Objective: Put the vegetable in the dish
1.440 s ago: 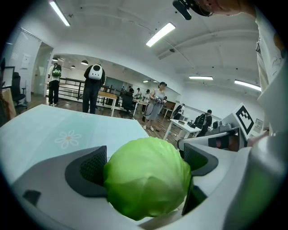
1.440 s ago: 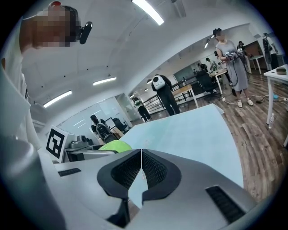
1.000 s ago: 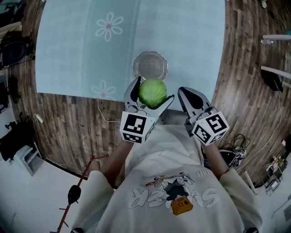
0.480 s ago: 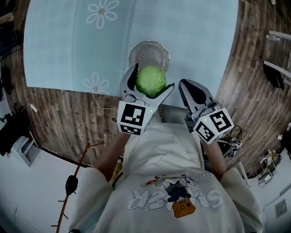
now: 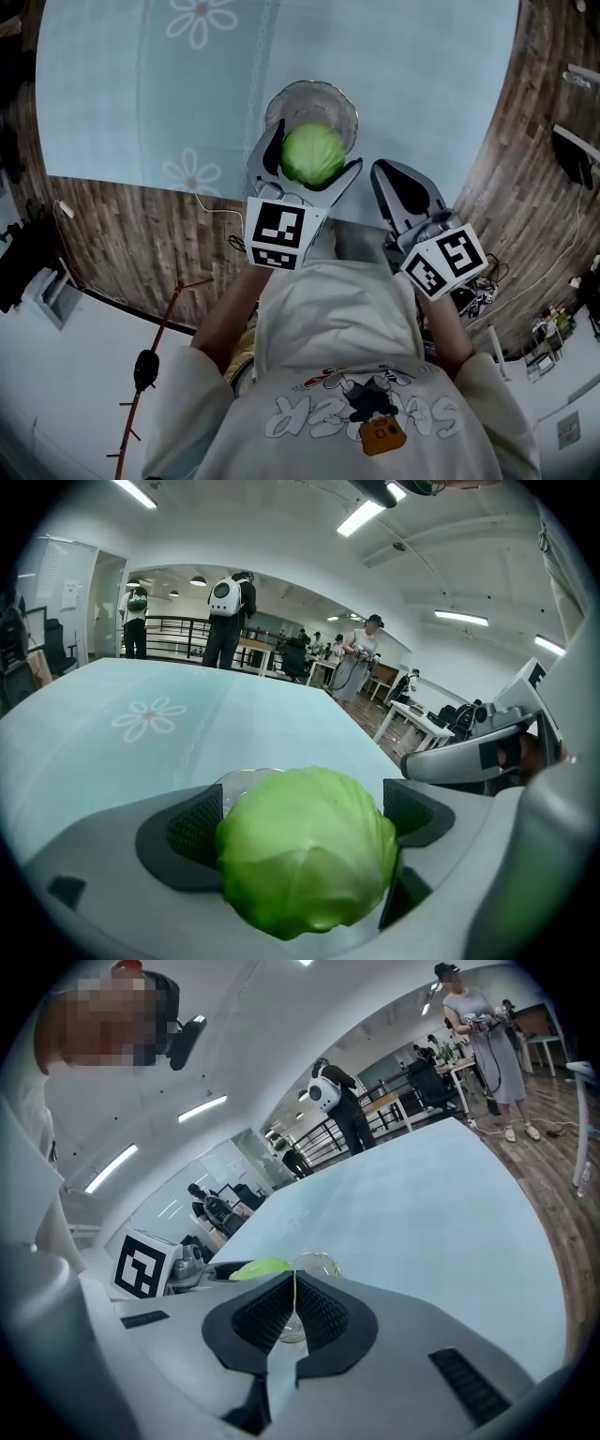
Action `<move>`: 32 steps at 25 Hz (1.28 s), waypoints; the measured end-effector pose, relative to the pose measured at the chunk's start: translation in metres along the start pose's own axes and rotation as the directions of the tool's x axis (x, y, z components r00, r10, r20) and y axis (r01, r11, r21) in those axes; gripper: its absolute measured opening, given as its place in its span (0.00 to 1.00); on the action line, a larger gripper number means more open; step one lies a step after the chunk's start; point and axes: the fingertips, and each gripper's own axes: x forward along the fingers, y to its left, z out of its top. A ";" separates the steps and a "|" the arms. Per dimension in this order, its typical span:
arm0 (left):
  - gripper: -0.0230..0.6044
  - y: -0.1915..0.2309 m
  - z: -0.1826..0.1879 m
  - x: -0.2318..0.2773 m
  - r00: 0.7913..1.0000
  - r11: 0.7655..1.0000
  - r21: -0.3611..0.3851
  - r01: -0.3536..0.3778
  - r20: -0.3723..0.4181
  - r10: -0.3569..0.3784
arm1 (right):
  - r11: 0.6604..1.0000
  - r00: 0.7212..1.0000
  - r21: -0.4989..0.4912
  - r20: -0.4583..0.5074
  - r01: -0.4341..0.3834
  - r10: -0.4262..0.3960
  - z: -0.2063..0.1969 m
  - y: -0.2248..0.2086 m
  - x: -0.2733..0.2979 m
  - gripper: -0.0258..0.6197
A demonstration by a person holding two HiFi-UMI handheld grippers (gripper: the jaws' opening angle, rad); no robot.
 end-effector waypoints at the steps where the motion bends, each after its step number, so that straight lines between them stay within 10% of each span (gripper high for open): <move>1: 0.90 0.001 0.000 0.002 1.000 1.000 0.000 -0.002 -0.002 0.002 | 1.000 1.000 0.003 -0.001 -0.001 0.001 0.000 -0.001 0.001 0.08; 32: 0.90 0.028 -0.025 0.056 0.986 0.991 0.044 -0.130 -0.100 0.134 | 0.998 1.000 0.068 -0.022 0.008 -0.007 -0.012 -0.021 0.009 0.08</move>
